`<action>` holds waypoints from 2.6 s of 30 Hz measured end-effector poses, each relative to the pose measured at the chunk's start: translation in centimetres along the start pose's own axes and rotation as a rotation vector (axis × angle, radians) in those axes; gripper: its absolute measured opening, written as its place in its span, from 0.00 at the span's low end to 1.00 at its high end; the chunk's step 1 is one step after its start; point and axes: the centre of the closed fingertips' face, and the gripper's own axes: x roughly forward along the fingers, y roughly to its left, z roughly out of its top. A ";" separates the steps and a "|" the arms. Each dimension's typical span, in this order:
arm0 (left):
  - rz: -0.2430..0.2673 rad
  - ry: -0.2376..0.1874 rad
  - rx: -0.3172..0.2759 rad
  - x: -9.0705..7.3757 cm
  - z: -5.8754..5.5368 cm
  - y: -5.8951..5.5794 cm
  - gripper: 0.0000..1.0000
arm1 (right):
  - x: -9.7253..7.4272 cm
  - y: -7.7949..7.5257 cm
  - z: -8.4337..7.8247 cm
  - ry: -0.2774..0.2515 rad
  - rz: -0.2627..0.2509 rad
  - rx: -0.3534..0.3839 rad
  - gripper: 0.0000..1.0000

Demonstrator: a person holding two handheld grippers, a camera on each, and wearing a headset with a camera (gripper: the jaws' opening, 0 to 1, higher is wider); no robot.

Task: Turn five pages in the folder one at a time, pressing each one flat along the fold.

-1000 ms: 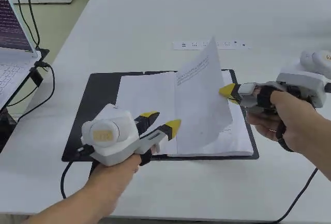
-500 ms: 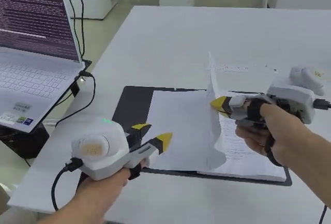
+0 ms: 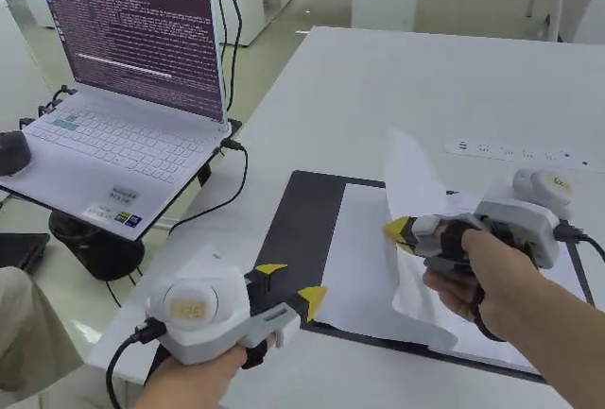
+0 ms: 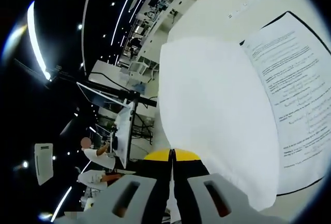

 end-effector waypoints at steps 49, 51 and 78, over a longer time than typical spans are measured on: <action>-0.125 0.195 0.172 8.5 -6.3 -2.6 0.19 | 3.2 -5.4 -1.9 0.019 0.102 0.146 0.07; -0.099 0.202 0.176 9.1 -6.9 -2.0 0.19 | 2.2 -6.5 -1.3 0.004 0.106 0.164 0.06; -0.054 0.226 0.259 9.1 -8.8 -1.1 0.12 | 0.3 -12.9 6.2 -0.064 0.075 0.251 0.00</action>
